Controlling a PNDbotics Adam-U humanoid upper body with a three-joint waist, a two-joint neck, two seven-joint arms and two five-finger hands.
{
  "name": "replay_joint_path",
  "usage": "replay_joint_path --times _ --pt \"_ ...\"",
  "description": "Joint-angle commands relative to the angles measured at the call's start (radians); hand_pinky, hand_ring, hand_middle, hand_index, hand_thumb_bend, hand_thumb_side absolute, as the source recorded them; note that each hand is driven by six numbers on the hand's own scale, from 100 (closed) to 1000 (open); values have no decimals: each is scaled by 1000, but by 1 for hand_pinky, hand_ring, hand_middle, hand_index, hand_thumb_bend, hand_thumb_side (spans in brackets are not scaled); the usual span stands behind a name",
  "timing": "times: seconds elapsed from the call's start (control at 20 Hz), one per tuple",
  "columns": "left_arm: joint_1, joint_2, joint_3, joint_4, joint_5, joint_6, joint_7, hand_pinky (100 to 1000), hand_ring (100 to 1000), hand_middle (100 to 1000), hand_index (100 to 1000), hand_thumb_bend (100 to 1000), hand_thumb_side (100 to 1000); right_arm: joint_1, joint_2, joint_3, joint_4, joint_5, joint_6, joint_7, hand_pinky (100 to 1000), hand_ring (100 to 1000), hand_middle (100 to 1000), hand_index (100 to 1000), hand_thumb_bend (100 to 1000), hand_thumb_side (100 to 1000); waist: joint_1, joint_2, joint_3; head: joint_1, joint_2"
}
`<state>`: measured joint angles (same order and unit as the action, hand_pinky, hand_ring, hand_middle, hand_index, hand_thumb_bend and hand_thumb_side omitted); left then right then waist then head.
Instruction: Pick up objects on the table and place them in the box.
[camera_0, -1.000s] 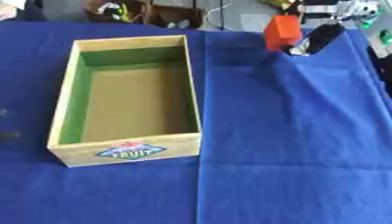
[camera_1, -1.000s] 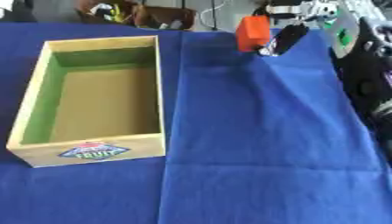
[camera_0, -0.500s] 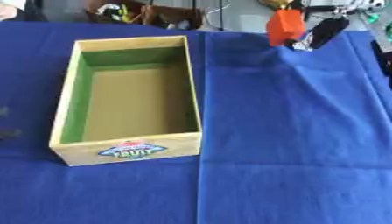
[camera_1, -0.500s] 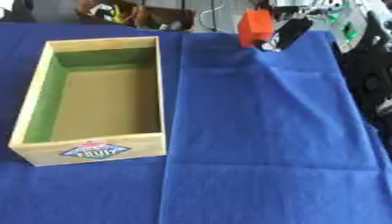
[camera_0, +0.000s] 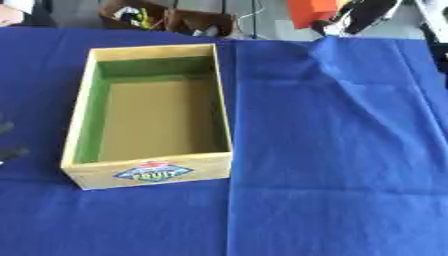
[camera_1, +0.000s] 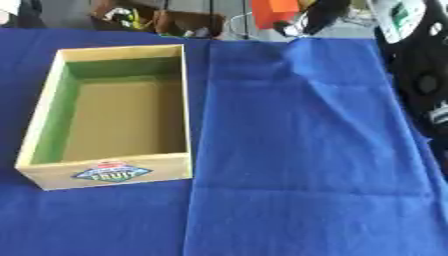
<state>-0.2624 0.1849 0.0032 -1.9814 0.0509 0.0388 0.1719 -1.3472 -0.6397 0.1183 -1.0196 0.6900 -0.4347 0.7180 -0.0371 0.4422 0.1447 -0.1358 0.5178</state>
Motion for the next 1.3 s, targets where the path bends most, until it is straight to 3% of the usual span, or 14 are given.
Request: replay_joint_path --times 0.05,0.35,0.75,1.3 --pt "-4 11 -5 -19 -4 -4 -4 640 817 788 767 100 993 -30 5 4 -63 -40 -107 133 716 724 616 550 100 307 2 -31 1 -6 7" --pt "-12 6 -12 -19 0 -5 -9 640 818 788 767 100 991 -50 86 28 -132 -79 -80 119 714 709 601 540 100 312 0 -30 35 -20 23" --pt "-17 3 -12 -19 2 -10 -8 640 817 787 766 100 990 -55 246 53 -118 -20 -15 137 711 692 585 529 100 326 -3 -18 55 -10 18" --pt "-28 1 -17 -19 4 -11 -11 639 817 787 765 100 989 -47 363 94 -42 53 -44 185 707 688 582 525 100 332 -11 -12 80 -26 -8"
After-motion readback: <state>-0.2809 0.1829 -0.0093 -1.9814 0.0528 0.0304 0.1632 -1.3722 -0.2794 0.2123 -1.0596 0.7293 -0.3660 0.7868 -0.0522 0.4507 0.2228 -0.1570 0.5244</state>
